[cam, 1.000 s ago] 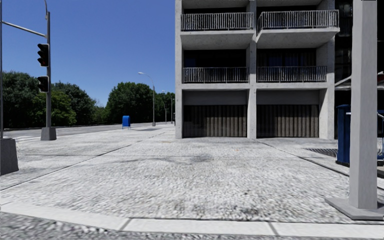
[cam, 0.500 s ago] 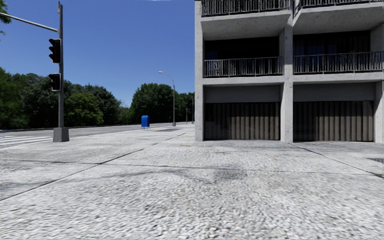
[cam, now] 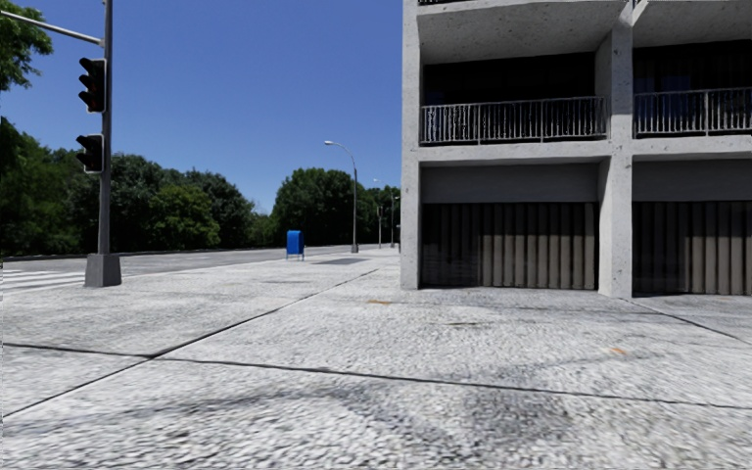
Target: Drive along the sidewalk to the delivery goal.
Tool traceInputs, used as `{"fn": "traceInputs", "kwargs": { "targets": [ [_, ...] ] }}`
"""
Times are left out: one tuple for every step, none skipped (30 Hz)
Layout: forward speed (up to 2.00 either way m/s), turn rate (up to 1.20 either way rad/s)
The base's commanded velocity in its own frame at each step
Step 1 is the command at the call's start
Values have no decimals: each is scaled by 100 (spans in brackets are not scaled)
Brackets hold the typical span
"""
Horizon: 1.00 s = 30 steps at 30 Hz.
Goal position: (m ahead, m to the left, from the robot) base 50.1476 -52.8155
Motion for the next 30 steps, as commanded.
{"fn": "traceInputs", "kwargs": {
  "targets": [
    [200,0],
    [200,0],
    [200,0],
    [200,0],
    [200,0],
    [200,2],
    [200,6],
    [200,11],
    [200,20],
    [200,29],
    [200,40],
    [200,47],
    [200,49],
    [200,51],
    [200,51],
    [200,51],
    [200,51],
    [200,51],
    [200,51],
    [200,50],
    [200,0],
    [200,0],
    [200,0],
    [200,0],
    [200,0],
    [200,0],
    [200,0],
    [200,0],
    [200,0],
    [200,0]
  ]
}}
